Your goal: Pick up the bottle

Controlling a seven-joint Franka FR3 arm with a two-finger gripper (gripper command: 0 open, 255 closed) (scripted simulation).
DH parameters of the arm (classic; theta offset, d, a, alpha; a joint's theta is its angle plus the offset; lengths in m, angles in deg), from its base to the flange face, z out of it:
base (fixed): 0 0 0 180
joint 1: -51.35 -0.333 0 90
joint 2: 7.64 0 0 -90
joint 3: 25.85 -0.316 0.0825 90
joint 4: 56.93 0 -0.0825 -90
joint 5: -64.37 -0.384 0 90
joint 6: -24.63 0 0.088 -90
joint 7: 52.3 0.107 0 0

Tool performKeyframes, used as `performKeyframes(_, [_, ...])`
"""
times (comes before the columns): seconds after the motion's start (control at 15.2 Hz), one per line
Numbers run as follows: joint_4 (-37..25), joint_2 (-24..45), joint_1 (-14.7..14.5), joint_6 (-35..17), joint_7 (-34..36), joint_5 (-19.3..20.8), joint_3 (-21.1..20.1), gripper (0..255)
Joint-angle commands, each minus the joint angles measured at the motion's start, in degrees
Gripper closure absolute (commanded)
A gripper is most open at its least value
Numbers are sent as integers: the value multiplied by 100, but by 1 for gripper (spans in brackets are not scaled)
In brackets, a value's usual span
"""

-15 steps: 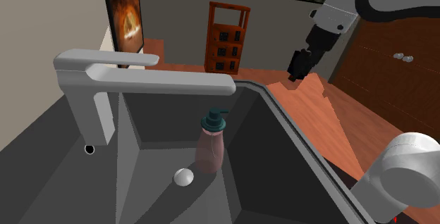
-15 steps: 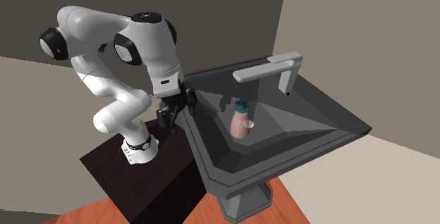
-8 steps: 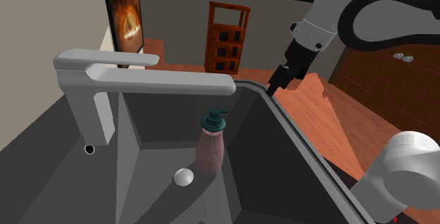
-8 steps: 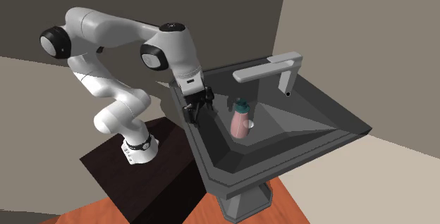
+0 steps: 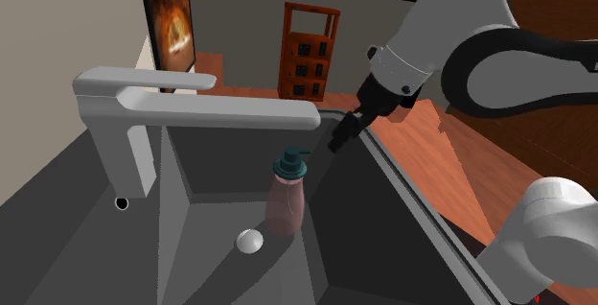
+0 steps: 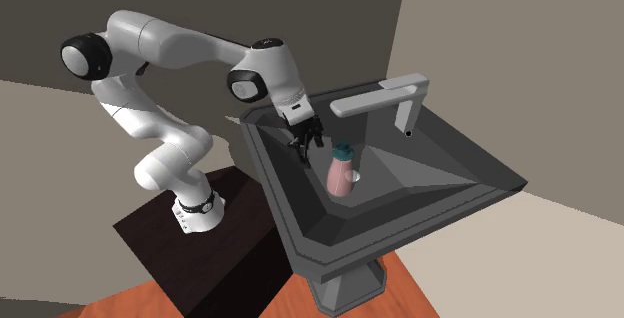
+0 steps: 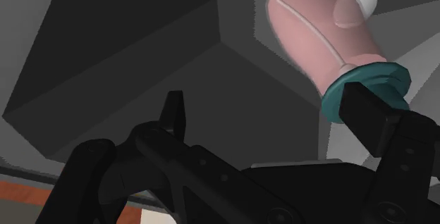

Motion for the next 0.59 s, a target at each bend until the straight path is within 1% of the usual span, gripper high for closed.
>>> performKeyframes(0.0, [-52, 254, -57, -373, 194, -62, -294, 0])
performKeyframes(0.2, [-127, 631, -81, -896, 447, -76, -696, 0])
performKeyframes(0.4, [-260, 1049, -26, -1402, 741, 5, -1141, 0])
performKeyframes(0.53, [-205, 1080, -22, -1489, 751, 4, -1166, 0])
